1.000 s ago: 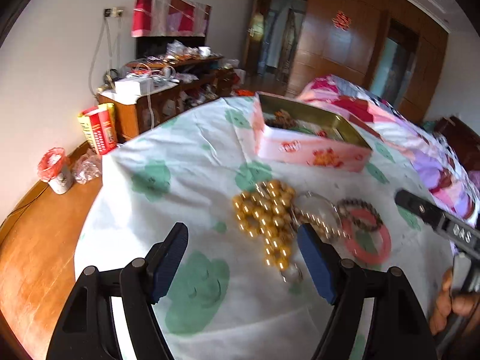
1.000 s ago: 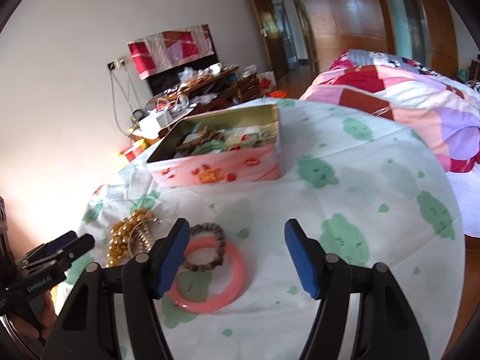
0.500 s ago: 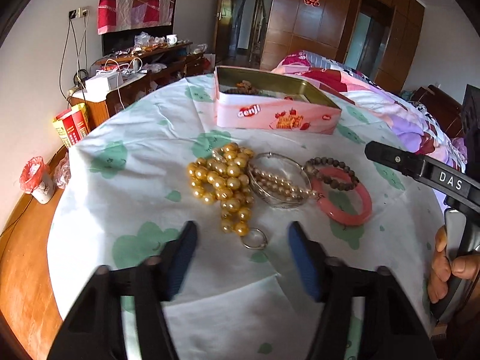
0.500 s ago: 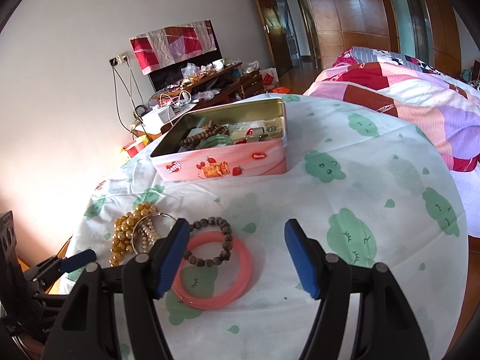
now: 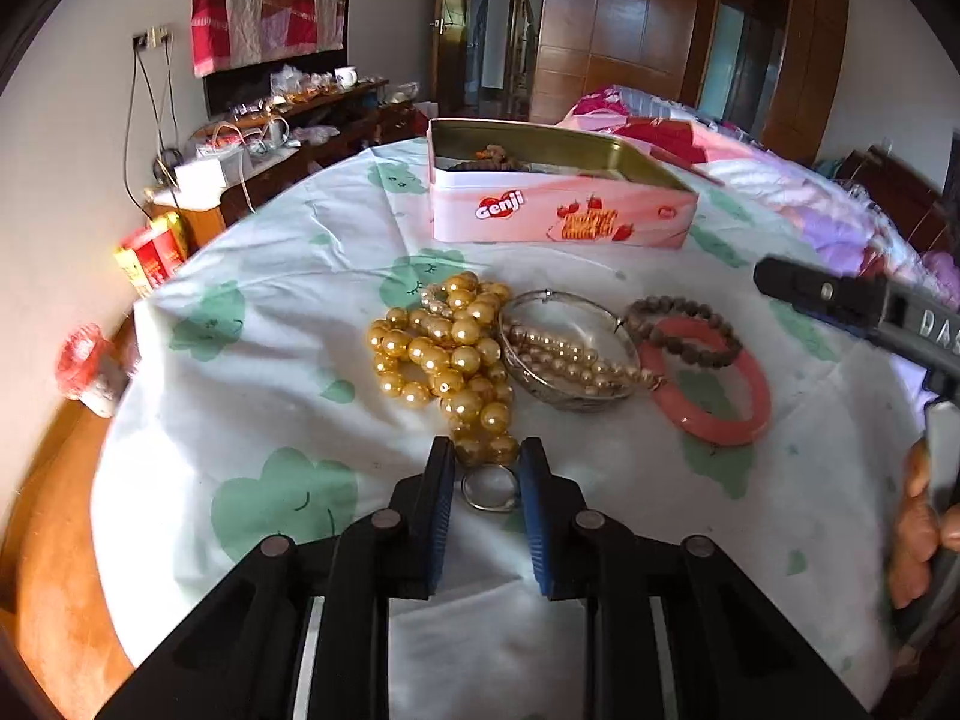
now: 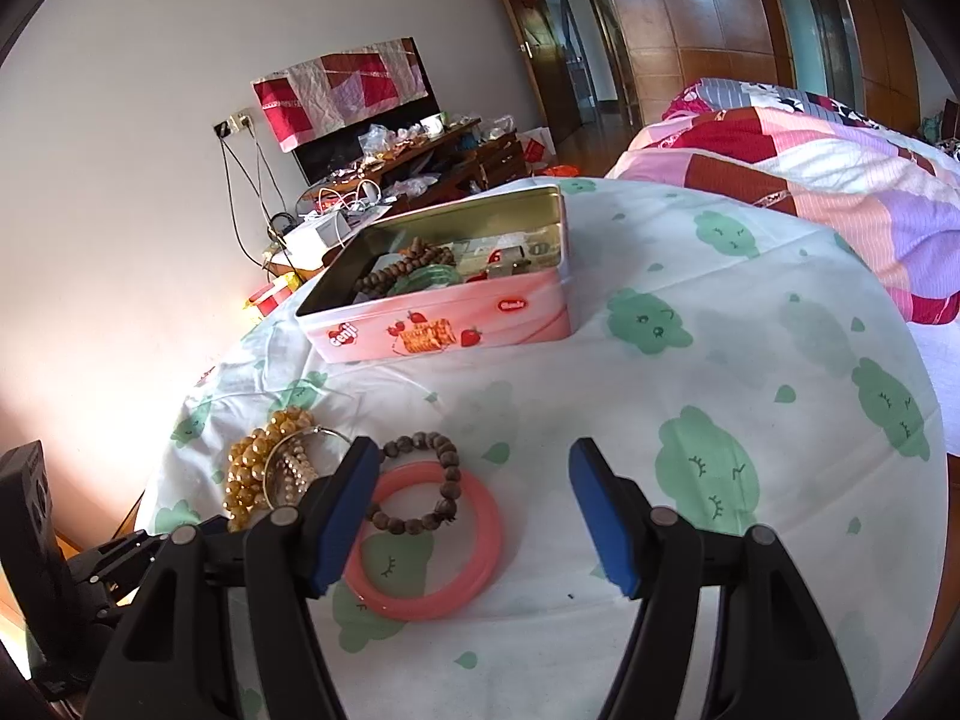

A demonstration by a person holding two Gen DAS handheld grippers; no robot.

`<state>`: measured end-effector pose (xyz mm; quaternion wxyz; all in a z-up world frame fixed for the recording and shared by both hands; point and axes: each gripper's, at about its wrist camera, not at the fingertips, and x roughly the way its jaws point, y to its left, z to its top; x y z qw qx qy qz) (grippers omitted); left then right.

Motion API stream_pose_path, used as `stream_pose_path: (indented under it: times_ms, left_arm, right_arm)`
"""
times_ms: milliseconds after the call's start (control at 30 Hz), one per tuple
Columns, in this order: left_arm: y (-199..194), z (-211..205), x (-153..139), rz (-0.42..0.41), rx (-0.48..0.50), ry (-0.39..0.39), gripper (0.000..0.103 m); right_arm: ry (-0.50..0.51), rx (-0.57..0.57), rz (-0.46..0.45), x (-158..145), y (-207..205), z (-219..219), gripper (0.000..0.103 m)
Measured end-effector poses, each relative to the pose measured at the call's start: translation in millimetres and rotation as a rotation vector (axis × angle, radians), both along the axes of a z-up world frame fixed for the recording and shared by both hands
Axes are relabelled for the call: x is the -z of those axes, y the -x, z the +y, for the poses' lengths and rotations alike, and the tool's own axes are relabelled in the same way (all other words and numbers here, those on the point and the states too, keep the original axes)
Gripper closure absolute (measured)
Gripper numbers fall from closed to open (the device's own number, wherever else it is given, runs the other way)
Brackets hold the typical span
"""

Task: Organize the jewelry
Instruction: 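Move both grippers back over the gold pearl strand and bangles, then grasp the gold pearl strand with the left gripper and lift it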

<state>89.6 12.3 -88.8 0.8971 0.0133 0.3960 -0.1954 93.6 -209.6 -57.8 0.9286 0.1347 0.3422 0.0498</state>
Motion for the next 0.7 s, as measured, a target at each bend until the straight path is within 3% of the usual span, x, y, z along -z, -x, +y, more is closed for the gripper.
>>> stream_pose_path:
  times_ms: [67,133,300,367,567,700]
  left_arm:
    - [-2.9,10.5,-4.2,0.001,-0.022,0.058,0.081]
    - [-7.3,15.0,-7.8,-0.016,-0.048,0.035,0.080]
    - [-25.8,9.9,-11.6,-0.023,-0.030,-0.021,0.053]
    - [-33.5,4.5,-12.7,-0.016,-0.008,-0.033,0.051]
    - [-49.5,0.5,-4.6,0.016,-0.019,-0.033,0.051]
    - [-46.7,8.6,-3.5,0.020,-0.002,0.037,0.073]
  right_arm:
    - [-0.007,0.000,-0.003,0.2,0.5,-0.6,0.034]
    - [-0.012,0.000,-0.001,0.8,-0.2,-1.3,0.034]
    - [-0.015,-0.001,0.016,3.2,-2.7,-1.1,0.034]
    - [-0.016,0.001,0.016,3.1,-2.3,-1.6,0.034]
    - [-0.021,0.004,0.027,4.5,-3.2,-2.5,0.034]
    - [-0.035,0.006,0.038,6.3,-4.4,-4.5,0.034]
